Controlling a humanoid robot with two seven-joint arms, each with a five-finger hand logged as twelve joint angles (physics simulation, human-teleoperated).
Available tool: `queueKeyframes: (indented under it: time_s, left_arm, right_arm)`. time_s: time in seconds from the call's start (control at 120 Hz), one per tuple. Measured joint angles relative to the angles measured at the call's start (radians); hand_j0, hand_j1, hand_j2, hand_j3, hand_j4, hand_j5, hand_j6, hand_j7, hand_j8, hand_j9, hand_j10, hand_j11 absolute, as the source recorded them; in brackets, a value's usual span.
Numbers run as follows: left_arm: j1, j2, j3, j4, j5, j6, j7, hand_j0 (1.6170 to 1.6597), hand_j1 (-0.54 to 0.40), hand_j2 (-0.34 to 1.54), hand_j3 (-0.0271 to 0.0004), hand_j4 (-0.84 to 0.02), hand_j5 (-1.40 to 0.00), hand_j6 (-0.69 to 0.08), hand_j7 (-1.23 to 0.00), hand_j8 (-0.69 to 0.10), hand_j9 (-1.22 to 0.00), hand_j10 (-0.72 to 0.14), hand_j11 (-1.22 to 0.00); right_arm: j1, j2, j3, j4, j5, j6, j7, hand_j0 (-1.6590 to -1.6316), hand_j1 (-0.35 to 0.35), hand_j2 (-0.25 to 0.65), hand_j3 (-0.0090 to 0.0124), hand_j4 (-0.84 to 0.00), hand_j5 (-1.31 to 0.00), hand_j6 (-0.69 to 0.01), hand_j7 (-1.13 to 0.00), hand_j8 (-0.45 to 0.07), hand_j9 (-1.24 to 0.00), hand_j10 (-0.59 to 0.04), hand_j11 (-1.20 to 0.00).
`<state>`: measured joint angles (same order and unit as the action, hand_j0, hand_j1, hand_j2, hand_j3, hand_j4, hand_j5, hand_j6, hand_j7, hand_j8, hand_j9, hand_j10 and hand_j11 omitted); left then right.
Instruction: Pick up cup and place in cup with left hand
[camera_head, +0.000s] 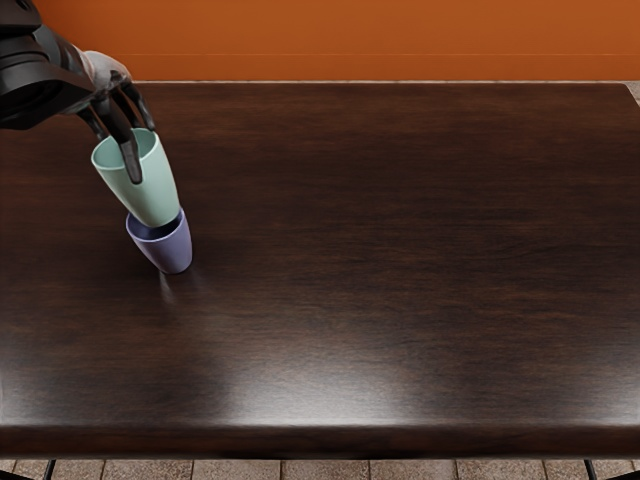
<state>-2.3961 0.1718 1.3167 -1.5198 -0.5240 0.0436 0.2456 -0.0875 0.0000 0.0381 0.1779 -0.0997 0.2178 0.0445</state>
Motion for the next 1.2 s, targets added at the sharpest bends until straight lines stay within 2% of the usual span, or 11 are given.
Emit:
queueKeyframes:
  time_s: [0.225,0.317,0.4,0.433,0.533,0.742,0.892,0.95,1.058,1.125,1.2]
  left_arm:
    - [0.019,0.000,0.004,0.003,0.002,0.009,-0.001,1.6511,-0.377,1.50,0.0000,-0.803,-1.28,-0.364,-1.19,-0.374,-1.16,-0.440,-1.19]
    - [0.021,0.000,0.005,0.004,0.002,0.009,0.000,1.6471,-0.414,1.47,0.0000,-0.804,-1.28,-0.352,-1.19,-0.380,-1.18,-0.471,-1.20]
    - [0.026,0.000,0.005,0.014,0.003,0.017,0.000,1.6437,-0.447,1.40,0.0000,-0.812,-1.26,-0.428,-1.20,-0.444,-1.19,-0.545,-1.21]
    - [0.030,0.000,0.006,0.017,0.003,0.020,-0.001,1.6453,-0.457,1.45,0.0000,-0.821,-1.25,-0.490,-1.19,-0.471,-1.19,-0.592,-1.21]
    - [0.031,-0.001,0.006,0.023,0.006,0.025,0.000,1.6502,-0.527,0.95,0.0000,-0.822,-1.18,-0.619,-1.15,-0.602,-1.14,-0.682,-1.15]
    - [0.029,0.000,0.004,0.027,0.009,0.028,0.001,1.6552,-0.042,0.36,0.0000,-0.359,-0.51,-0.286,-0.49,-0.279,-0.49,-0.308,-0.50]
    - [0.025,0.013,0.005,0.027,0.010,0.026,0.001,1.6567,0.151,0.17,0.0000,-0.181,-0.25,-0.147,-0.25,-0.143,-0.25,-0.157,-0.25]
    - [0.010,0.076,0.003,0.025,0.010,0.010,0.002,1.6570,0.196,0.13,0.0000,-0.140,-0.20,-0.114,-0.19,-0.111,-0.19,-0.121,-0.19]
    - [-0.069,0.388,0.001,0.019,0.012,-0.292,0.008,1.6575,0.254,0.08,0.0000,-0.087,-0.12,-0.071,-0.12,-0.070,-0.12,-0.076,-0.12]
    - [-0.062,0.456,-0.001,0.018,0.034,-0.462,0.009,1.6576,0.277,0.06,0.0000,-0.065,-0.09,-0.054,-0.09,-0.053,-0.09,-0.058,-0.09]
    - [-0.066,0.550,-0.008,0.018,0.081,-0.561,0.010,1.6578,0.295,0.04,0.0000,-0.048,-0.07,-0.041,-0.07,-0.040,-0.07,-0.043,-0.07]
  right_arm:
    - [0.000,0.000,0.000,0.000,0.000,0.000,0.000,-1.6581,-0.333,-0.003,0.0000,-0.013,-0.02,-0.013,-0.02,-0.013,-0.02,-0.013,-0.02]
    - [0.000,0.000,0.000,0.000,0.000,0.000,0.000,-1.6581,-0.333,-0.003,0.0000,-0.013,-0.02,-0.013,-0.02,-0.013,-0.02,-0.013,-0.02]
    - [0.000,0.000,0.000,0.000,0.000,0.000,0.000,-1.6581,-0.333,-0.003,0.0000,-0.013,-0.02,-0.013,-0.02,-0.013,-0.02,-0.013,-0.02]
    - [0.000,0.000,0.000,0.000,0.000,0.000,0.000,-1.6581,-0.333,-0.003,0.0000,-0.013,-0.02,-0.013,-0.02,-0.013,-0.02,-0.013,-0.02]
    - [0.000,0.000,0.000,0.000,0.000,0.000,0.000,-1.6581,-0.333,-0.003,0.0000,-0.013,-0.02,-0.013,-0.02,-0.013,-0.02,-0.013,-0.02]
    - [0.000,0.000,0.000,0.000,0.000,0.000,0.000,-1.6581,-0.333,-0.003,0.0000,-0.013,-0.02,-0.013,-0.02,-0.013,-0.02,-0.013,-0.02]
    - [0.000,0.000,0.000,0.000,0.000,0.000,0.000,-1.6581,-0.333,-0.003,0.0000,-0.013,-0.02,-0.013,-0.02,-0.013,-0.02,-0.013,-0.02]
    - [0.000,0.000,0.000,0.000,0.000,0.000,0.000,-1.6581,-0.333,-0.003,0.0000,-0.013,-0.02,-0.013,-0.02,-0.013,-0.02,-0.013,-0.02]
    - [0.000,0.000,0.000,0.000,0.000,0.000,0.000,-1.6581,-0.333,-0.003,0.0000,-0.013,-0.02,-0.013,-0.02,-0.013,-0.02,-0.013,-0.02]
    - [0.000,0.000,0.000,0.000,0.000,0.000,0.000,-1.6581,-0.333,-0.003,0.0000,-0.013,-0.02,-0.013,-0.02,-0.013,-0.02,-0.013,-0.02]
    - [0.000,0.000,0.000,0.000,0.000,0.000,0.000,-1.6581,-0.333,-0.003,0.0000,-0.013,-0.02,-0.013,-0.02,-0.013,-0.02,-0.013,-0.02]
